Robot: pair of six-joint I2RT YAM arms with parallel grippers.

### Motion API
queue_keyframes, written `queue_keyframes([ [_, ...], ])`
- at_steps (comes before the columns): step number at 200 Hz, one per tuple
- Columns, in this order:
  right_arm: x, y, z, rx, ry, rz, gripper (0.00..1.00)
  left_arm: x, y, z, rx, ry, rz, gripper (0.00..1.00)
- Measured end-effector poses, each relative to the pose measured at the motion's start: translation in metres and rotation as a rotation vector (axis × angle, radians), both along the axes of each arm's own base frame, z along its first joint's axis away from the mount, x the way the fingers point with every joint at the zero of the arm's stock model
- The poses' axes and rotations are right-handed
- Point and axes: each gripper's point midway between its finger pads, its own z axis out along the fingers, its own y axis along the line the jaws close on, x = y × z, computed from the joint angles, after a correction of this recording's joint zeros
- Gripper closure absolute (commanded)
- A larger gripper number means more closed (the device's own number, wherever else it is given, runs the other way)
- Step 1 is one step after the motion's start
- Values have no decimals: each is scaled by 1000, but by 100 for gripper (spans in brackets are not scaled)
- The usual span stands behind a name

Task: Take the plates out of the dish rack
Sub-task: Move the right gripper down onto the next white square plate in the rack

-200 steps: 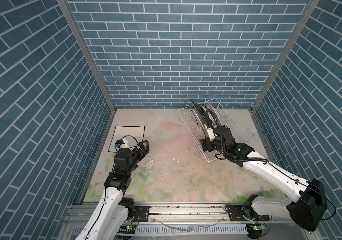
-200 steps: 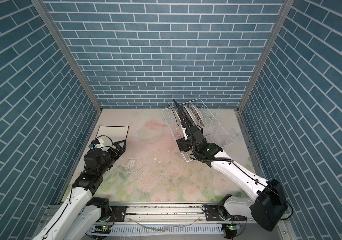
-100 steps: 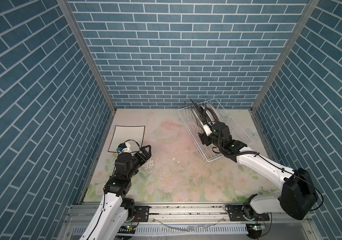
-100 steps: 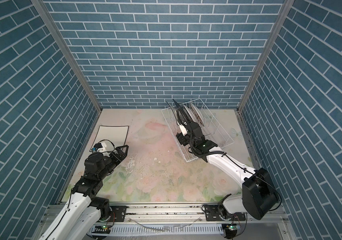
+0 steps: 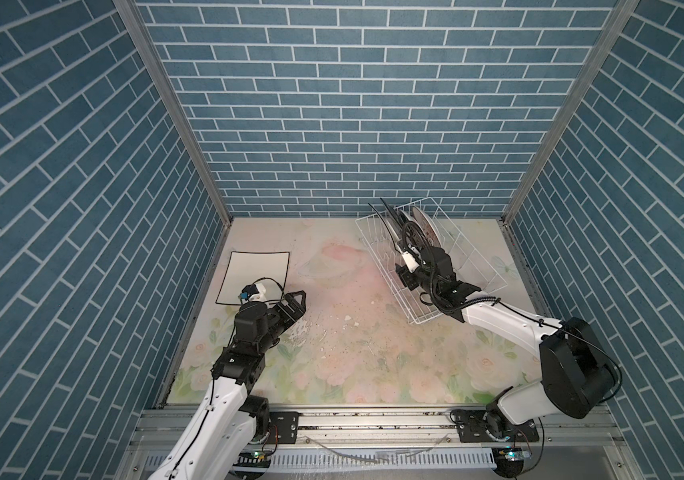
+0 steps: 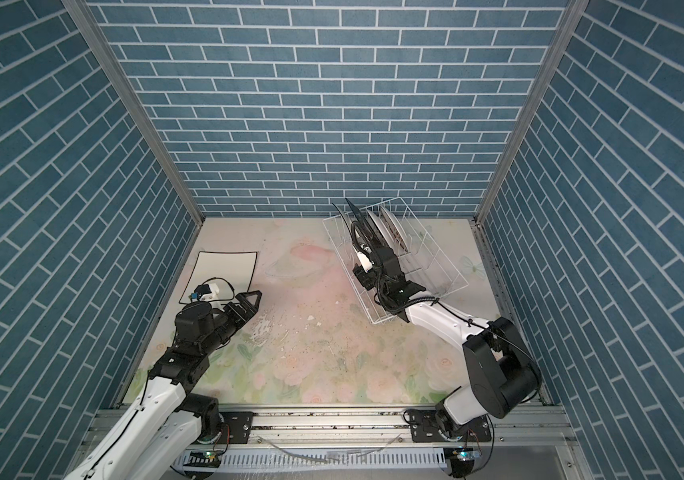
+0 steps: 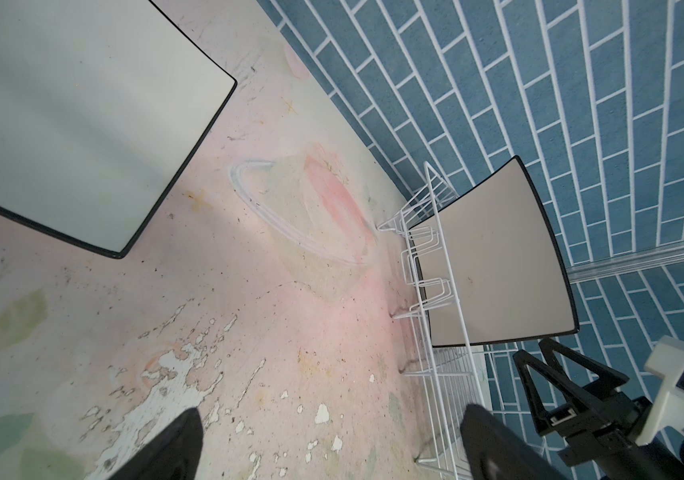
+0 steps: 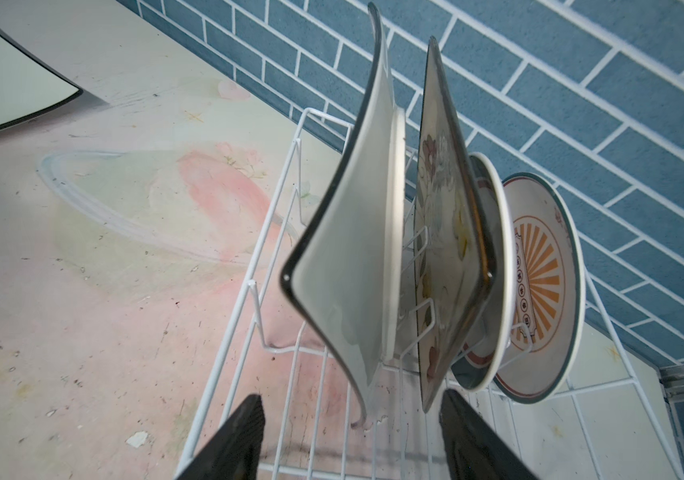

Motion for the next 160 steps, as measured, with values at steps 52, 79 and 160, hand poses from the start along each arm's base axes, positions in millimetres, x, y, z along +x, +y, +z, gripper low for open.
queue_keyframes([
  [52,13,2,4,23,-56,-11,37,4,-1,3,15,-3,-9,2],
  [79,17,4,-3,20,-58,-11,38,5,-2,6,18,-10,-12,2],
  [160,28,2,-10,15,-73,-8,43,5,-2,5,26,-7,-17,2],
])
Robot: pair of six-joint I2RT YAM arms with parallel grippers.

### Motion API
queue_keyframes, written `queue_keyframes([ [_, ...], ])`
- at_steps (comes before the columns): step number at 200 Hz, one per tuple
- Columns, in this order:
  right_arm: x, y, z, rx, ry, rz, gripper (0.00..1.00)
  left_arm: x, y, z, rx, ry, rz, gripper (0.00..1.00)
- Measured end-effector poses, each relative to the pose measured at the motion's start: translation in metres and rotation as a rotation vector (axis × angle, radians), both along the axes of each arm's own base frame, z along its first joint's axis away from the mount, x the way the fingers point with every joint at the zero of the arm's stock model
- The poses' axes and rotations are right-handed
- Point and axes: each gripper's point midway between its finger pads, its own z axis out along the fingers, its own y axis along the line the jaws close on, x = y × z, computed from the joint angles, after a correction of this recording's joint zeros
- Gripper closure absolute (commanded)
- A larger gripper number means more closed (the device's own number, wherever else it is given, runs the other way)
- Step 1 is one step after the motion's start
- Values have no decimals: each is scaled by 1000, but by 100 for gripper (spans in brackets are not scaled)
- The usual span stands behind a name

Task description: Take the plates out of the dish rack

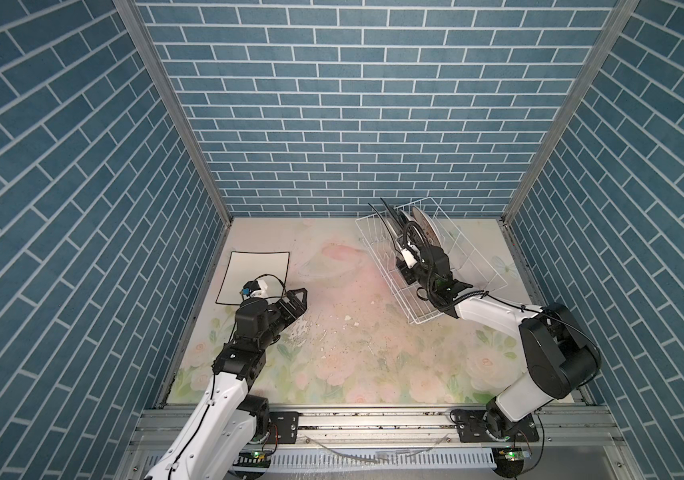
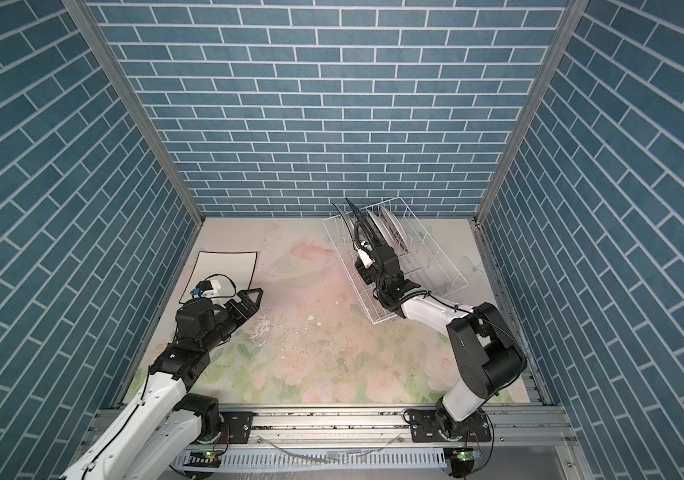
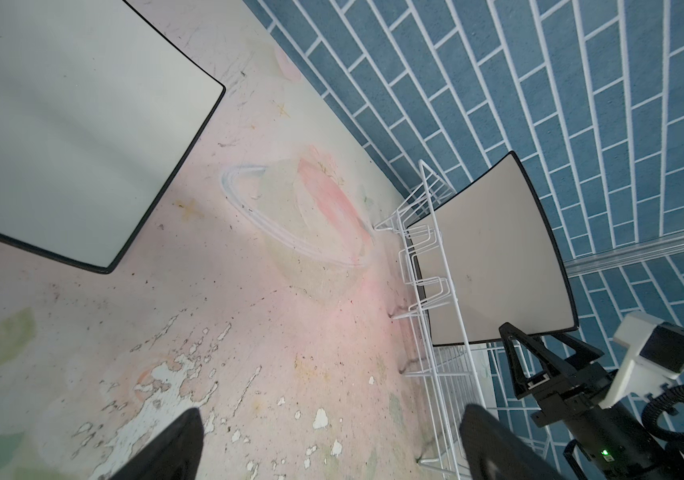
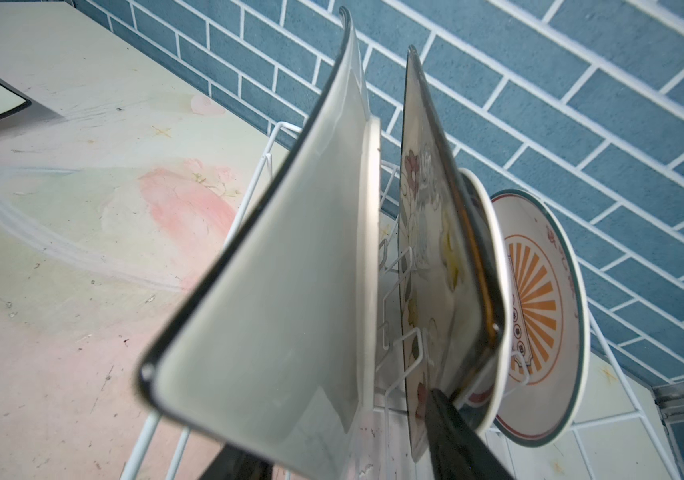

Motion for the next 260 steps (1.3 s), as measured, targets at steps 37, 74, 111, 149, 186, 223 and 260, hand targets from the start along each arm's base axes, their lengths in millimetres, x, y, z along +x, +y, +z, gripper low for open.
queue_keyframes([
  [37,4,1,-8,-7,1,4,43,0,-1,-4,5,15,-6,2],
  [74,7,1,-17,-14,14,3,46,0,-1,-5,8,15,-10,2],
  [111,9,4,-14,0,-3,10,48,0,-1,-5,8,15,-11,2],
  [149,11,8,-12,9,-18,29,51,0,-1,-6,10,19,-11,2],
  [186,11,10,-16,-4,-17,42,54,0,-1,-6,10,20,-11,2],
  [223,11,10,-16,-6,-20,45,56,0,-1,-6,11,19,-12,2],
  [260,11,11,-15,-4,-22,47,57,-1,-1,-5,10,15,-12,2],
])
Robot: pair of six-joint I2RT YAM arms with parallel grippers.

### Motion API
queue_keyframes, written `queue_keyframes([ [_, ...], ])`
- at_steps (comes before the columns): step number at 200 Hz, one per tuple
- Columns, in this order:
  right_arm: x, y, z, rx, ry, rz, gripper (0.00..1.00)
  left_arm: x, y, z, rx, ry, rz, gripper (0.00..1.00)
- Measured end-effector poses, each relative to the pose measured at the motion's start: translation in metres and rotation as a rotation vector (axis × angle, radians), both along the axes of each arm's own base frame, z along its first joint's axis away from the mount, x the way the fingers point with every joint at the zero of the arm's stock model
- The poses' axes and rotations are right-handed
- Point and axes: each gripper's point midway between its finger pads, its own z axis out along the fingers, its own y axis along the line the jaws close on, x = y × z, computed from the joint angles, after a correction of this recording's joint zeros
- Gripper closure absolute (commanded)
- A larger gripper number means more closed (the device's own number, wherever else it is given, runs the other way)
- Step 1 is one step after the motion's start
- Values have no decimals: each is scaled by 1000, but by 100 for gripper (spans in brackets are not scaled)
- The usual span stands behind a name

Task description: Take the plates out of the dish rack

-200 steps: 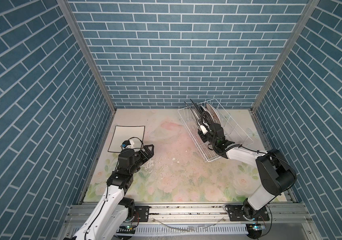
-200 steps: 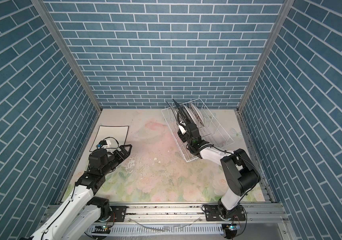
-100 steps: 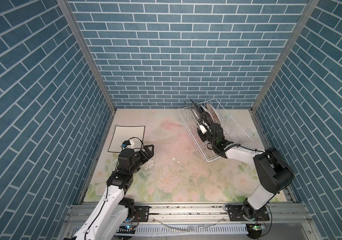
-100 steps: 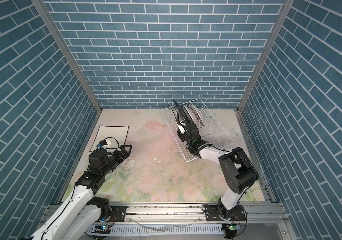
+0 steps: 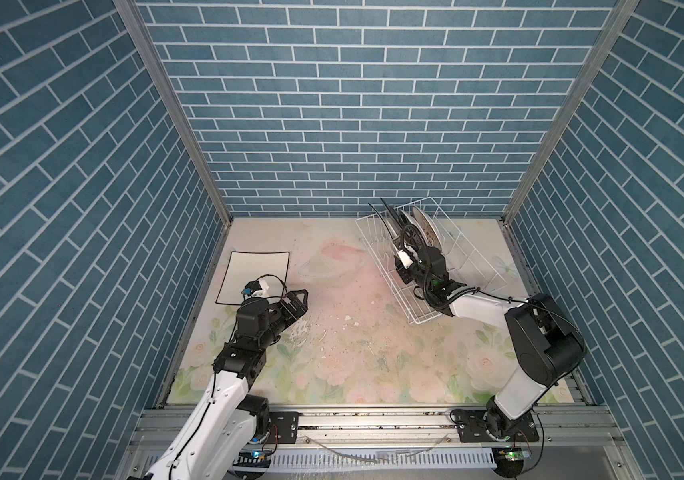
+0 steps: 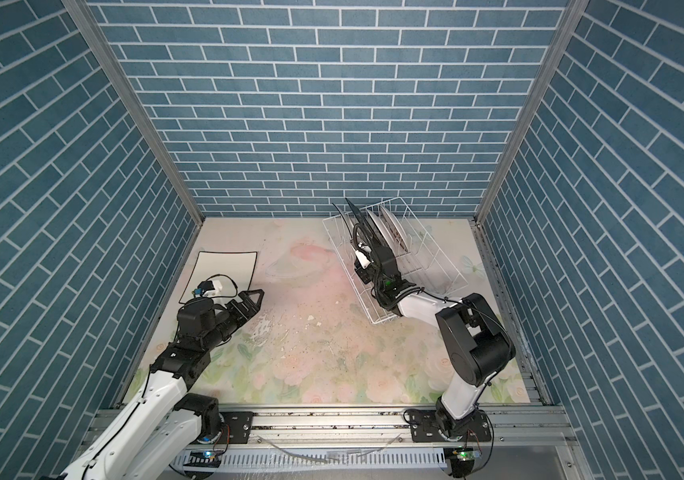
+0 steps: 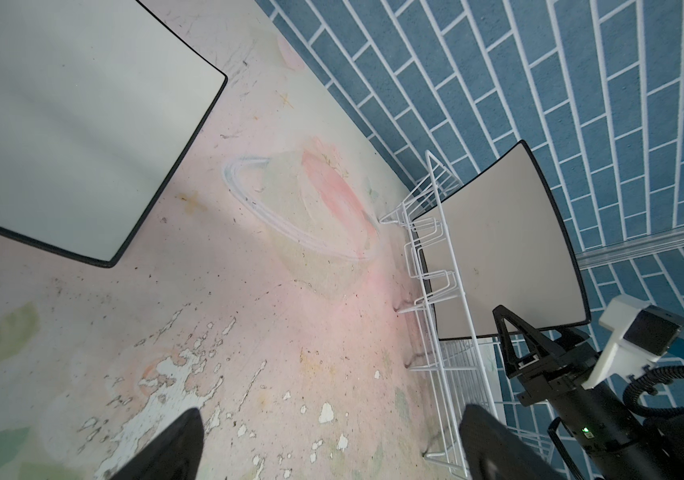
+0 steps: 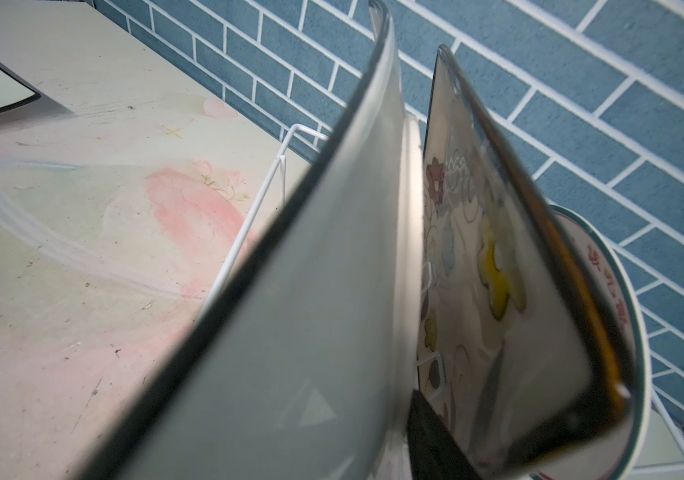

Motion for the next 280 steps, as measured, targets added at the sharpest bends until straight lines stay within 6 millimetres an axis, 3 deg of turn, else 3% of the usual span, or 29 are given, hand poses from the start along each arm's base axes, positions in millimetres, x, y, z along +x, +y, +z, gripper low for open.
queue_keyframes([
  [129,4,2,10,-3,-30,7,73,0,0,0,0,0,0,2],
  [280,14,-12,18,0,-69,-79,87,-3,1,-2,3,12,0,2],
])
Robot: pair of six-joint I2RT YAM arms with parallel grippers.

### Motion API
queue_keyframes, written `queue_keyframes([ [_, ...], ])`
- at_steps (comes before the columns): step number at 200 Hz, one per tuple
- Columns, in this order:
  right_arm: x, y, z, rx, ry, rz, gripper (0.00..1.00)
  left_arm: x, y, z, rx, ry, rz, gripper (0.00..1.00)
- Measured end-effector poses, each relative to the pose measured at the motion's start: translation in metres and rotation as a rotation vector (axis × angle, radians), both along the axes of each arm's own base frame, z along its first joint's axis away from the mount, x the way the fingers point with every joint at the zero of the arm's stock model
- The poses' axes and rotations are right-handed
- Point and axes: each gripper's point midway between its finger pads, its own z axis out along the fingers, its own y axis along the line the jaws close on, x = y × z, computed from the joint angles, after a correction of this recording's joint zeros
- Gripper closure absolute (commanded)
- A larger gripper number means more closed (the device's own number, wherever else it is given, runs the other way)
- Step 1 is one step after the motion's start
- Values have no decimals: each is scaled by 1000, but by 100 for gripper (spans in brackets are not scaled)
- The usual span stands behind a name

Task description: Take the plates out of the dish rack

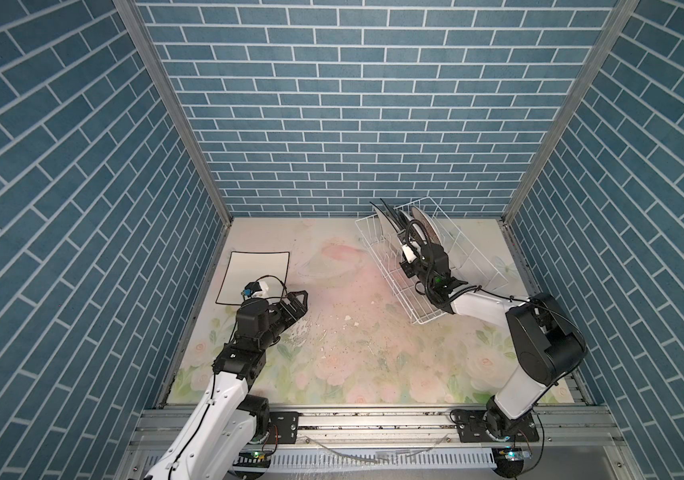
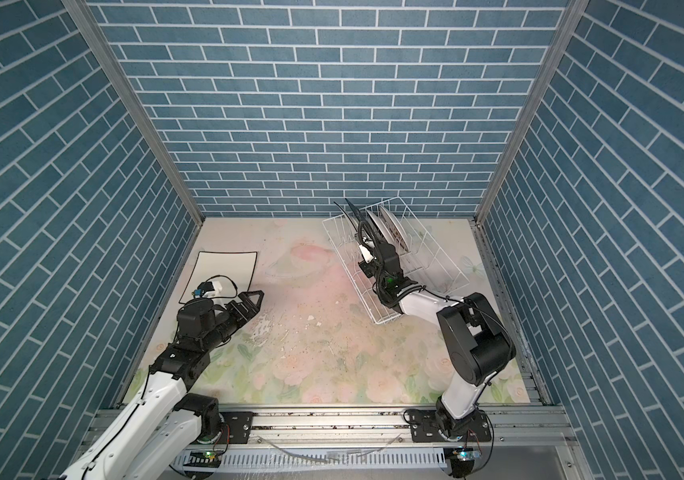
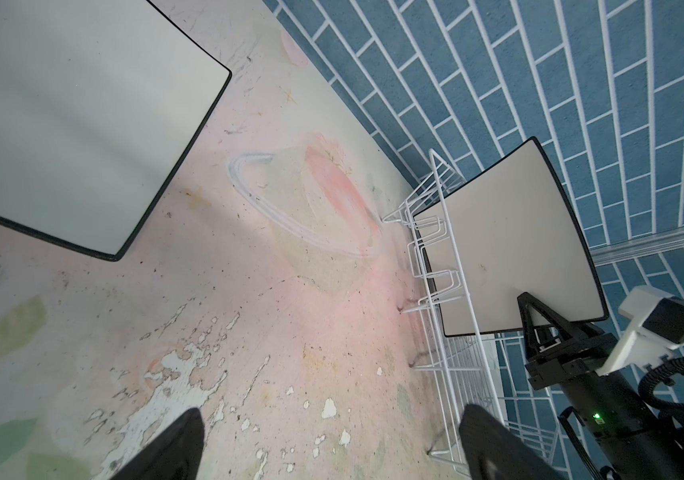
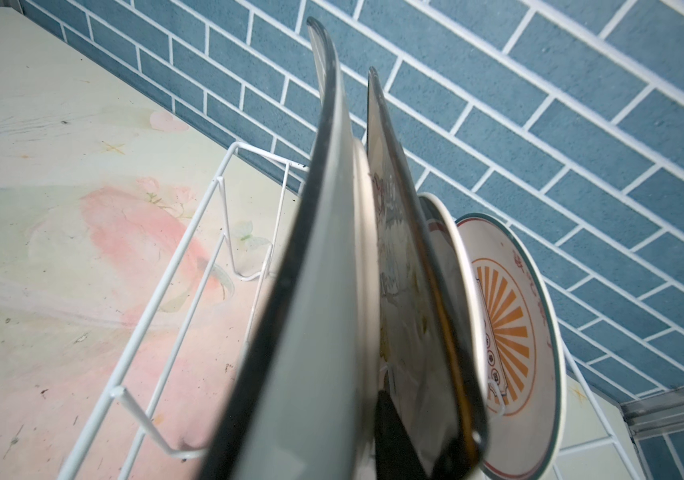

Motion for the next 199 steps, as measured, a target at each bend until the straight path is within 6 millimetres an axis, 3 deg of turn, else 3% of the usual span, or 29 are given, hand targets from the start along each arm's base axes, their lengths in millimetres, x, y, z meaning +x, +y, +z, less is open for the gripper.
queue_keyframes([
  [81,3,2,3,13,-57,-48,100,-2,1,2,0,-7,3,2],
  [199,-6,8,-6,24,-142,-101,100,-4,2,4,0,-10,4,2],
])
